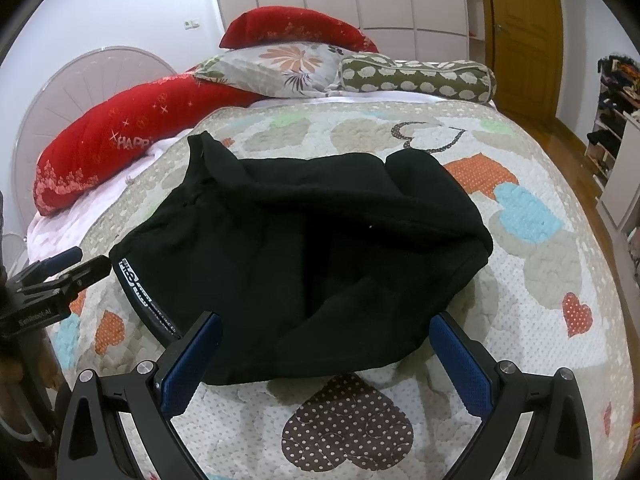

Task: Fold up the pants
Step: 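Move both grippers toward the black pants waistband on the quilt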

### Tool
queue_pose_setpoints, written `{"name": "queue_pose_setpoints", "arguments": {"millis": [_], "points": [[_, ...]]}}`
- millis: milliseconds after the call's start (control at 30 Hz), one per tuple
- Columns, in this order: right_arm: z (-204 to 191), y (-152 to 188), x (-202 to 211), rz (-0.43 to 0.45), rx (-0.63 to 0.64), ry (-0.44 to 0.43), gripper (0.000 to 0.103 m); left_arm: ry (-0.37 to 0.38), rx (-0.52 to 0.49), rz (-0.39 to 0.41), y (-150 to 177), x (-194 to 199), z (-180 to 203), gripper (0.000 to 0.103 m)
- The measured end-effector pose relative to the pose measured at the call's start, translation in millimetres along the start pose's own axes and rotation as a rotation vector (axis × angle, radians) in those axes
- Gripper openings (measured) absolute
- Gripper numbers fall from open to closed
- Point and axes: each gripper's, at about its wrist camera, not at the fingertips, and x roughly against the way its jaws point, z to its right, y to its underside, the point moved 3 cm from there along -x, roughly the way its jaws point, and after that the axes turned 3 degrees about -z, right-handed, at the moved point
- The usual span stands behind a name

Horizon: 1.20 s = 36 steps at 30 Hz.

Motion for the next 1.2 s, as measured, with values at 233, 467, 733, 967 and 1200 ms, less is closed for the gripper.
{"name": "queue_pose_setpoints", "arguments": {"millis": [233, 467, 733, 967, 1200], "points": [[7.1, -1.0, -2.2, -0.001, -0.040, -0.017, 0.103, 0.002, -0.003, -0.002, 0.6, -0.5, 0.6, 0.094], [13.9, -11.1, 3.1, 0.027, -0.079, -0.037, 0.103, -0.001, -0.005, -0.009, 2.0, -5.2, 1.5, 0.094], [24.5, -30.8, 3.2, 0.058, -0.185, -0.110, 0.103, 0.017, -0.009, -0.009, -1.9, -9.4, 4.6, 0.094], [29.7, -35.8, -9.5, 0.032, -0.278, -0.168, 0.103, 0.016, -0.020, -0.014, -3.1, -14.6, 8.4, 0.094], [31.4, -38.2, -13.4, 0.023, -0.289, -0.166, 0.103, 0.019, -0.013, -0.023, -2.4, -18.2, 7.2, 0.094]]}}
